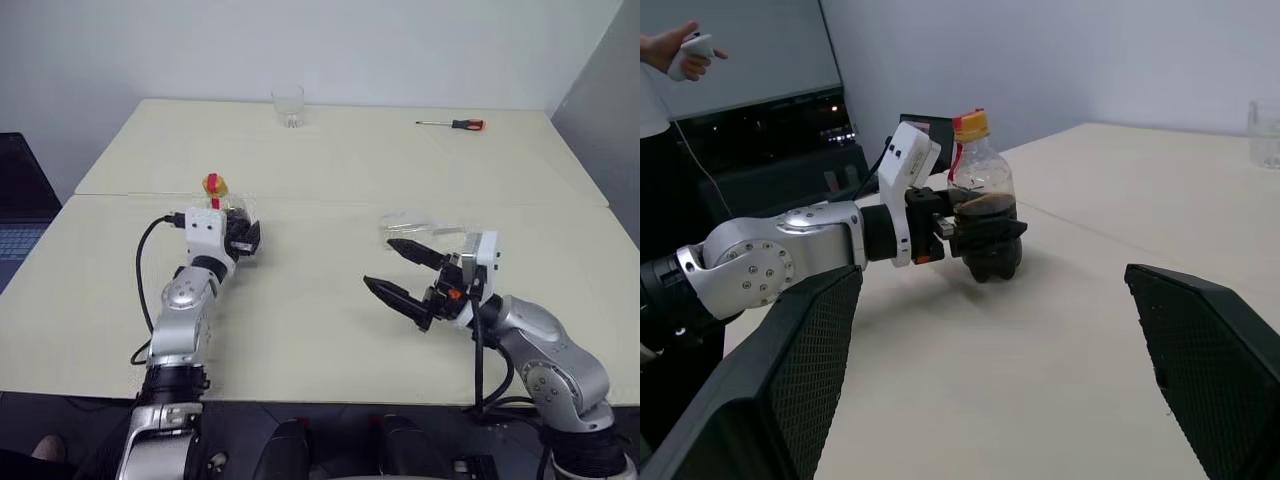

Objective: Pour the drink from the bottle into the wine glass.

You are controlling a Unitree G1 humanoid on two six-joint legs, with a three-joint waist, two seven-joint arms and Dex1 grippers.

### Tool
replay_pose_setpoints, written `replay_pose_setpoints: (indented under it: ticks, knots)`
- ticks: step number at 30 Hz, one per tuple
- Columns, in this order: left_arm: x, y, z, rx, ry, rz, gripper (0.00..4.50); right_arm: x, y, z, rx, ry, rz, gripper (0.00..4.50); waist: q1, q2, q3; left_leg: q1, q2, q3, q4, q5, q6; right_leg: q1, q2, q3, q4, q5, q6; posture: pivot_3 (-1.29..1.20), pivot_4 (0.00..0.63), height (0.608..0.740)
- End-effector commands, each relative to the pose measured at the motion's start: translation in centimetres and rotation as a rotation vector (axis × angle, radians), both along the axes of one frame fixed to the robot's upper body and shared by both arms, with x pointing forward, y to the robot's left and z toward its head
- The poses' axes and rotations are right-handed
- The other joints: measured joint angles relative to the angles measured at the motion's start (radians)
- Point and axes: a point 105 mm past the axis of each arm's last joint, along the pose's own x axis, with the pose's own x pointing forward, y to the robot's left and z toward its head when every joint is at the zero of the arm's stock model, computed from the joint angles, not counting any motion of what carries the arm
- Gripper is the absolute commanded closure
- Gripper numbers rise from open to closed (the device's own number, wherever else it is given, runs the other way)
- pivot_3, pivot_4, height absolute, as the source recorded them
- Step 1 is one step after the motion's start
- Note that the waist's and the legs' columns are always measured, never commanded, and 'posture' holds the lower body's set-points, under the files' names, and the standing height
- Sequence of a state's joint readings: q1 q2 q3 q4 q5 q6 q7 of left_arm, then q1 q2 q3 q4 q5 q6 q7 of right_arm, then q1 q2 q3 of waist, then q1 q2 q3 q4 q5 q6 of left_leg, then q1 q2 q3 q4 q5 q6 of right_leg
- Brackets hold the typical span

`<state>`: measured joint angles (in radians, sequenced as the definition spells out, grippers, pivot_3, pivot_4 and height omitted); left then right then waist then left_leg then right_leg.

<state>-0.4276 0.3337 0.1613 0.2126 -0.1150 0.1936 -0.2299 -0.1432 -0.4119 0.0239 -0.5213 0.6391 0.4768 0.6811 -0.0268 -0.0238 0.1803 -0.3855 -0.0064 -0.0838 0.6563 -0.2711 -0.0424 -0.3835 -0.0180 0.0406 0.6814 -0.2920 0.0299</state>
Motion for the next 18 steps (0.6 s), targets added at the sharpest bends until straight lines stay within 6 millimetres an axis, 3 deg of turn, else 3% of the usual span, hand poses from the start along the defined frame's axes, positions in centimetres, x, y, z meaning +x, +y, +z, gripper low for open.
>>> replay_pose_setpoints:
  ticks: [1,4,7,12,15,18]
  knots:
    - [0.05,0.0,0.72,0.021,-0.035,-0.021,0.03,-0.04,0.06,0.94,0.006,-0.053,-0.005,0.0,-0.001,0.0,0.0,0.0,0.0,0.0,0.0,0.0,0.0,0.0,0.0,0.0,0.0,0.0,0.0,0.0,0.15,0.74]
    - [-0.18,-0.01,0.49,0.006,-0.038,-0.032,0.03,0.06,-0.03,0.99,0.008,-0.055,-0.018,0.0,-0.001,0.0,0.0,0.0,0.0,0.001,0.0,0.0,0.0,-0.001,0.0,0.001,0.0,0.0,0.0,0.0,0.15,0.74]
    - [-0.25,-0.12,0.6,-0.022,-0.049,-0.042,0.66,0.1,-0.02,1.0,0.009,-0.055,-0.023,0.0,-0.001,0.0,0.0,-0.001,0.0,0.0,0.0,0.0,0.0,-0.001,0.0,0.0,0.0,0.0,0.0,0.0,0.15,0.74]
    - [-0.03,-0.21,0.91,-0.024,-0.06,-0.044,2.08,0.29,0.01,1.06,0.011,-0.056,-0.029,0.0,-0.001,0.0,0.0,-0.001,0.0,0.0,0.002,0.0,0.0,-0.001,0.0,0.0,0.001,0.0,0.0,0.0,0.15,0.74]
    - [0.07,-0.11,0.98,-0.024,-0.063,-0.042,2.59,0.48,-0.02,1.13,0.012,-0.059,-0.035,0.0,-0.001,0.0,0.0,-0.001,0.0,0.0,0.002,0.0,0.0,-0.001,0.0,0.0,0.0,0.0,0.0,0.0,0.15,0.74]
    - [0.12,-0.08,0.93,-0.025,-0.06,-0.044,2.8,0.81,-0.14,1.17,0.008,-0.062,-0.05,0.0,-0.001,0.0,0.0,-0.001,0.0,0.0,0.002,0.0,0.0,-0.001,0.0,0.0,0.001,0.0,0.0,0.0,0.15,0.74]
